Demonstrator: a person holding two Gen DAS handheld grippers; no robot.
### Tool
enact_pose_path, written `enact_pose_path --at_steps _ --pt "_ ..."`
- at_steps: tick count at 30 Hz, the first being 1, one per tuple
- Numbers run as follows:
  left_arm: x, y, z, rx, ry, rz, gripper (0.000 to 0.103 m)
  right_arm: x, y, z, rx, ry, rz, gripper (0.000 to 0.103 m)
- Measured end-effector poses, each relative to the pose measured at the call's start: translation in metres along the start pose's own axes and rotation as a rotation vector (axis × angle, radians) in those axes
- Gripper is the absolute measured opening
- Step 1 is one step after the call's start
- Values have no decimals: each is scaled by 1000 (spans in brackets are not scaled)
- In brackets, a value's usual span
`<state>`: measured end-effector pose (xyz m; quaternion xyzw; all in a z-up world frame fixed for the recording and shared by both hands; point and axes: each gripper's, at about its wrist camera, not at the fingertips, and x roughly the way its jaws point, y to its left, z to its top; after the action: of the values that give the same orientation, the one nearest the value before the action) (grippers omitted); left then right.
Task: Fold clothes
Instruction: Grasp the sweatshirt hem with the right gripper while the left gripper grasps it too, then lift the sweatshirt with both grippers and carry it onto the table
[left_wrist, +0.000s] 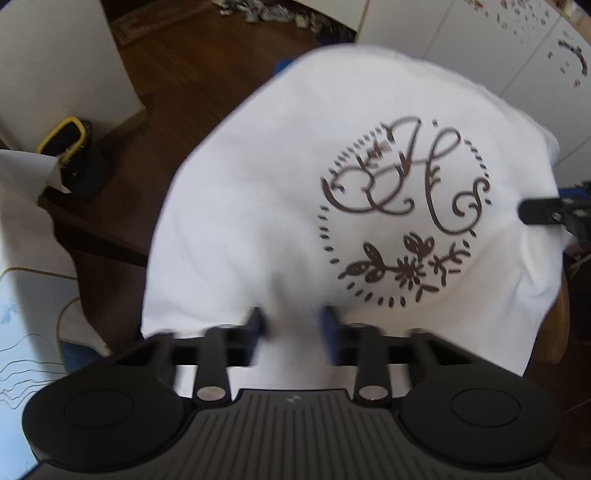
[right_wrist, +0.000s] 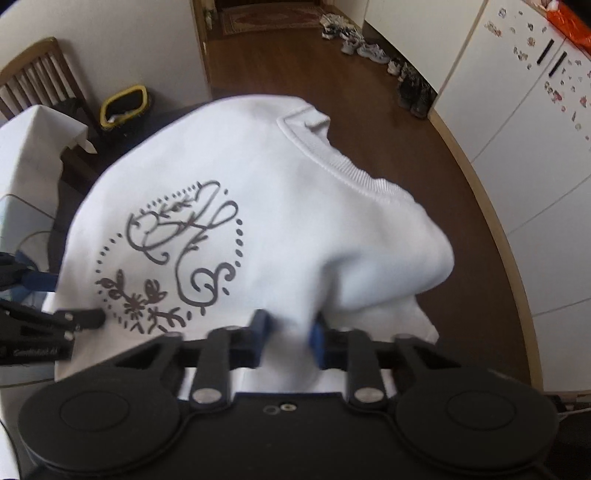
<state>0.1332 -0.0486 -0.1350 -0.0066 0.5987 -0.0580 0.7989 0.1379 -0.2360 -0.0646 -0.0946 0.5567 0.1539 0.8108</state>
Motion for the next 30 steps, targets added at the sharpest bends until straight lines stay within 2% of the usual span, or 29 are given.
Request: enact_pose_path --at_steps 1,4,10,15,19,25,30 --pt "-4 4 0 -7 -10 -10 8 -7 2 1 -9 -13 9 103" --pt "-17 12 -2 -27 -36 -39 3 -27 6 2 -38 -50 35 103" --pt "-52 17 -16 -27 -115 -40 3 -71 23 8 -83 -123 93 103" --pt "-85 36 -21 -73 -195 -50 2 -94 35 14 -103 -167 139 103" --pt "-116 37 -34 -100 -256 -39 2 -108 47 17 -101 -197 219 103" --pt "-158 61 -57 -187 -330 -6 2 -132 91 28 -174 -255 343 103" --pt "-204 106 -94 -308 -408 35 2 -149 158 37 -260 -292 437 103"
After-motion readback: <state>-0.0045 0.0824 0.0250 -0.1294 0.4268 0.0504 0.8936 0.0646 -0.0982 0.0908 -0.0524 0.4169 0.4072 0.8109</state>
